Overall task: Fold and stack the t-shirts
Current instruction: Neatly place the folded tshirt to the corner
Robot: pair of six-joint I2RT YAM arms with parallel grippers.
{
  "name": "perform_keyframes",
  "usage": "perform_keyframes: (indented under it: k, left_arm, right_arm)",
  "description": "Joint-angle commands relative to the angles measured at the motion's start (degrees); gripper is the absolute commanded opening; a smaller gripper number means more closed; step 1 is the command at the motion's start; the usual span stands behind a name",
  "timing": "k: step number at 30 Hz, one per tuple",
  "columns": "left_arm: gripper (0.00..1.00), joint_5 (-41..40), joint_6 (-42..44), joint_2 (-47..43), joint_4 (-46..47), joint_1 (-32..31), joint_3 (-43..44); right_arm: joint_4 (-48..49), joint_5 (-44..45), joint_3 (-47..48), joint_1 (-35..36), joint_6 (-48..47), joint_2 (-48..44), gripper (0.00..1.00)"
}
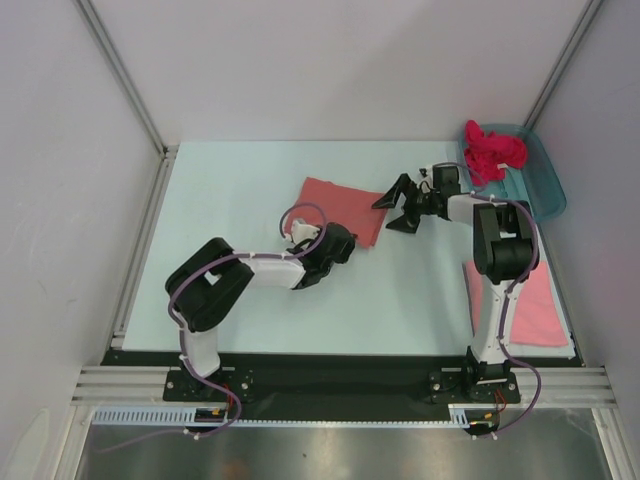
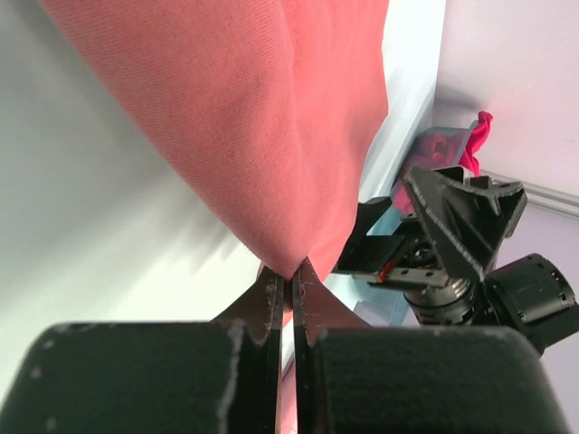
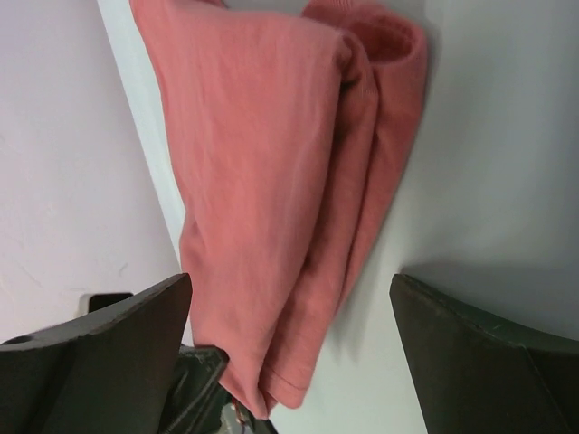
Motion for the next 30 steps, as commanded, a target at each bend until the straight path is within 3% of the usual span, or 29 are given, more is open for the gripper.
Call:
perform_keyframes:
  k: [1, 13, 19, 22, 23, 24, 27, 30]
  left_arm:
    - [0.00, 0.34, 1.18, -4.63, 2.49, 0.33, -1.05]
    - [0.00, 1.39, 1.36, -9.90, 4.59, 2.09, -5.62]
    - [0.00, 3.59, 0.75, -10.60, 5.65, 2.09, -7.55]
    - [0.00, 4.30, 0.57, -11.04, 6.88, 2.09, -9.22]
    - [0.00, 4.64, 0.74, -11.22, 7.06, 2.09, -9.66]
    - [0.00, 5.60, 1.09, -11.31, 7.06, 2.09, -9.75]
    - [0.00, 8.07, 3.38, -11.74, 7.23, 2.09, -10.37]
    - [0.01, 12.28, 7.59, -12.01, 7.76, 1.74, -11.42]
  right_arm:
    - [1.60, 3.91, 1.45, 0.81, 4.91, 2.30, 0.99]
    - [5.03, 12.18, -1.01, 3.97, 13.36, 3.35, 0.87]
    - [9.15, 16.93, -3.03, 3.88, 14.15, 2.83, 0.72]
    - [13.27, 18.25, -3.82, 3.88, 14.50, 2.57, 0.52]
    - [14.16, 18.42, -4.61, 4.06, 14.68, 2.57, 0.32]
    - [14.26, 19.90, -5.14, 4.06, 14.50, 1.70, 0.25]
    - [18.46, 26.12, -11.80, 4.06, 13.19, -3.90, 0.08]
    - [19.53, 32.64, -18.30, 4.15, 10.30, -9.63, 0.00]
